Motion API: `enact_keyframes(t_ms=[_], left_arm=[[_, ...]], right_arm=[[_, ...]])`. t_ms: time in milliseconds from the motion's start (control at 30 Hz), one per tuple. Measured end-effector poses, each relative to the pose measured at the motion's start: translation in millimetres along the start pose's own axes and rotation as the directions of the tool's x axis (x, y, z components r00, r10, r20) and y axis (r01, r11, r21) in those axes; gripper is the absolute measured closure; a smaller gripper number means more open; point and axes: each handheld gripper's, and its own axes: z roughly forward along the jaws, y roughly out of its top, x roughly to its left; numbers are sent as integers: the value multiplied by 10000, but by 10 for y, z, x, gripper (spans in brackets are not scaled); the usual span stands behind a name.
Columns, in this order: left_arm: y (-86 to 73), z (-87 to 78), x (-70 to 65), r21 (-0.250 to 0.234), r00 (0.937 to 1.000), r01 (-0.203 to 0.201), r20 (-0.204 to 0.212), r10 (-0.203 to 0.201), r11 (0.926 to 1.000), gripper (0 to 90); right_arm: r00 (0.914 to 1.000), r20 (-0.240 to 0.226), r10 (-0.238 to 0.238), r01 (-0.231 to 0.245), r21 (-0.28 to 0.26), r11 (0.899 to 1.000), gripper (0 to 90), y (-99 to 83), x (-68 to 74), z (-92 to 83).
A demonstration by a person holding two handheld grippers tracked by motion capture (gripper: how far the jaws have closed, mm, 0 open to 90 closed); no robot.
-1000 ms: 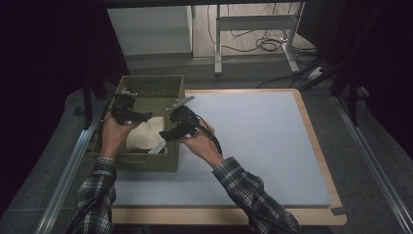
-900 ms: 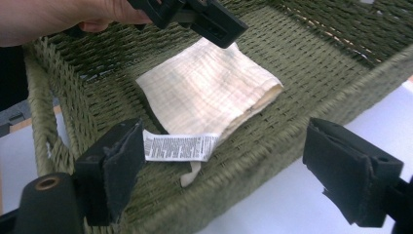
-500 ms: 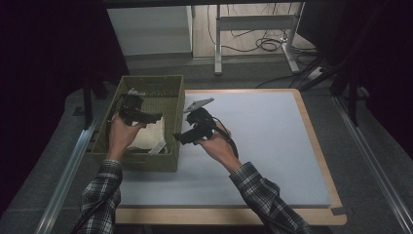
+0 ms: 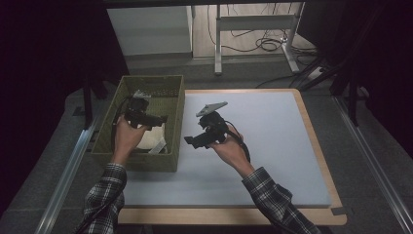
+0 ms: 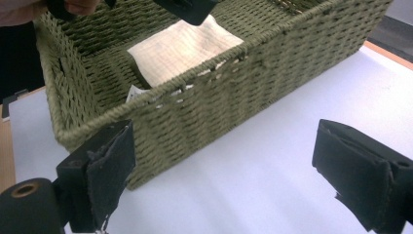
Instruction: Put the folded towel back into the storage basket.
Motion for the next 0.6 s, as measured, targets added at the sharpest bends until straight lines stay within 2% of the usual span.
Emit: enact_keyframes(t_ms=[167,300,600], left_arm=[[26,-12,-105,-133,9992,-390,82,391,9992,16],[44,-13,-191,-202,9985,-434,327,440,9989,14],[100,0,-408,-218,9954,-768,557,779,9968,14]], right_arm=[[10000,32,-6,6,1,10000,81,-65,-35,-74],[9999,151,47,-46,-45,10000,77,-127,-67,-143],[9994,272,220,-220,-8,9998,75,-290,-152,-311]])
